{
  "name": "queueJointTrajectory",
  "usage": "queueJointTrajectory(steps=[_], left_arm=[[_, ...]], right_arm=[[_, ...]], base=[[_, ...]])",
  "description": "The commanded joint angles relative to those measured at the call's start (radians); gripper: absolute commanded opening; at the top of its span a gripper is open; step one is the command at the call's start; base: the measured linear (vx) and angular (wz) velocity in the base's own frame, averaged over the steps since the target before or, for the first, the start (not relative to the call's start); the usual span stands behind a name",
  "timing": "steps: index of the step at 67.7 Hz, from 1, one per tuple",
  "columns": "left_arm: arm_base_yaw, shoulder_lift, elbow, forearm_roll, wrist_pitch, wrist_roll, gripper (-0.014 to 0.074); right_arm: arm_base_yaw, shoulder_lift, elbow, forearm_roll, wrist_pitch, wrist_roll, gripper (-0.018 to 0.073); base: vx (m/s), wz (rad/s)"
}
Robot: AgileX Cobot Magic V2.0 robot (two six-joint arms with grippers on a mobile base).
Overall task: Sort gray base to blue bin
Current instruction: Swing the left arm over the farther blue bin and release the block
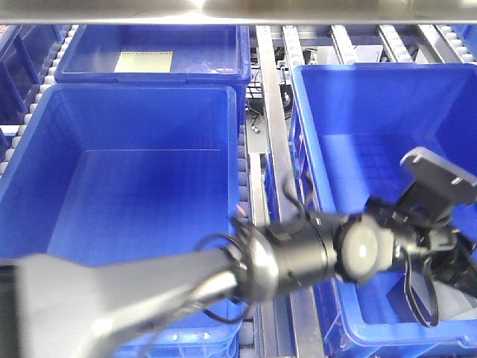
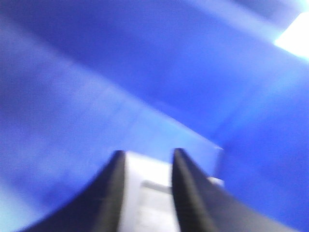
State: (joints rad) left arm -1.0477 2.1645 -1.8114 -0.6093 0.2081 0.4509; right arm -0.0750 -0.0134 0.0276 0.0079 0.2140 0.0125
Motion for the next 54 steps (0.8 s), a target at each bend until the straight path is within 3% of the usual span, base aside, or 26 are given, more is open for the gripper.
queueJointTrajectory(steps=[1, 3, 12, 20, 33, 54], left_arm=[[-0.005, -0.126, -0.031, 0.073, 0.005, 0.005, 0.0032], [-0.005, -0.145, -0.031, 0.093, 0.034, 0.005, -0.0009], [-0.004, -0.218, -0.031, 0.168, 0.149, -0.003, -0.0006], [-0.004, -0.286, -0.012, 0.261, 0.209, -0.08, -0.0005], [-0.004, -0.432, 0.184, 0.35, 0.165, -0.201, -0.0005], [-0.004, -0.771, 0.565, 0.365, 0.073, -0.206, -0.0003]], right_arm=[[-0.005, -0.009, 0.002, -0.008, -0.067, -0.012, -0.0005], [-0.005, -0.009, 0.002, -0.008, -0.067, -0.012, -0.0005], [-0.005, -0.009, 0.002, -0.008, -0.067, -0.012, -0.0005], [-0.005, -0.009, 0.002, -0.008, -0.067, -0.012, -0.0005], [-0.005, -0.009, 0.002, -0.008, -0.067, -0.012, -0.0005], [-0.005, -0.009, 0.002, -0.008, -0.067, -0.012, -0.0005]], base=[[0.0, 0.0], [0.0, 0.0], [0.0, 0.0], [0.0, 0.0], [0.0, 0.0], [0.0, 0.0]])
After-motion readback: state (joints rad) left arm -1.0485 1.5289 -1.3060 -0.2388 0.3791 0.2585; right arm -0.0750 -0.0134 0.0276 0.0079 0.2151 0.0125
